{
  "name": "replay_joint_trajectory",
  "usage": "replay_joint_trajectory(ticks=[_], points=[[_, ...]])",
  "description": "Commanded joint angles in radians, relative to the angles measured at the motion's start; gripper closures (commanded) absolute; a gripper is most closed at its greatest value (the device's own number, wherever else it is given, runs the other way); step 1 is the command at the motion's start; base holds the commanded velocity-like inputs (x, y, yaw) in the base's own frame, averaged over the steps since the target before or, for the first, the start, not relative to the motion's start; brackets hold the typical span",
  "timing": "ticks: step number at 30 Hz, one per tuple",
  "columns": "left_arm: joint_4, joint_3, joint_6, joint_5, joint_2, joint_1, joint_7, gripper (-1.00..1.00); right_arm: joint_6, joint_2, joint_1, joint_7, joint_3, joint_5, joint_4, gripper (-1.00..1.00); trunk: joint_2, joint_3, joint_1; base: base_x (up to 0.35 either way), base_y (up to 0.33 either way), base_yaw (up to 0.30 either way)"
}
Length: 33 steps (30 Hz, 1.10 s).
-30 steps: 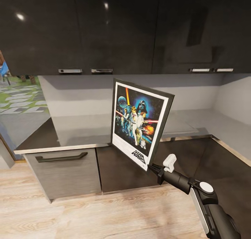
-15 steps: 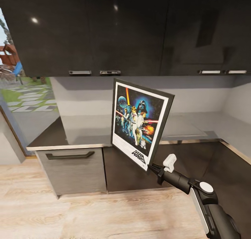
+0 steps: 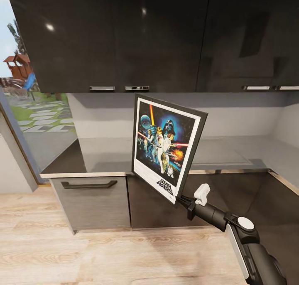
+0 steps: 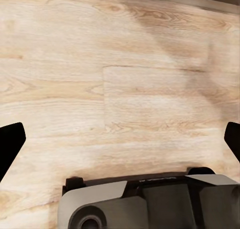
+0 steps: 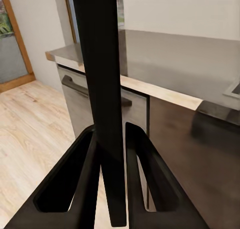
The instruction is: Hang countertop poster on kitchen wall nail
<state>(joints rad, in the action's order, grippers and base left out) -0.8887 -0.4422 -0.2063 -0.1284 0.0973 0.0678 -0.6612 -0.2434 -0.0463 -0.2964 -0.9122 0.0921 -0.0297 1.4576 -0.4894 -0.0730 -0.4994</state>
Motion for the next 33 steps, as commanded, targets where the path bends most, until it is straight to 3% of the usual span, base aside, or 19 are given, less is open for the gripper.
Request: replay_joint_trajectory(ticks=[1,13,33], points=[[-0.003,-0.003,-0.007,-0.005,-0.001,0.0,-0.006,-1.0,-0.008,0.0,-0.001,-0.007,0.001,-0.001,0.001,1.0,0.005,0.001,0.003,0.0,0.0,0.004],[-0.003,-0.003,-0.007,-0.005,-0.001,0.0,-0.006,-1.0,-0.008,0.0,-0.001,-0.007,0.001,-0.001,0.001,1.0,0.089,0.039,0.049,0.0,0.0,0.001],[-0.001,-0.003,-0.008,-0.005,-0.001,0.0,-0.005,-1.0,-0.008,0.0,-0.001,-0.007,0.001,-0.001,0.001,1.0,0.089,0.039,0.049,0.0,0.0,0.0]])
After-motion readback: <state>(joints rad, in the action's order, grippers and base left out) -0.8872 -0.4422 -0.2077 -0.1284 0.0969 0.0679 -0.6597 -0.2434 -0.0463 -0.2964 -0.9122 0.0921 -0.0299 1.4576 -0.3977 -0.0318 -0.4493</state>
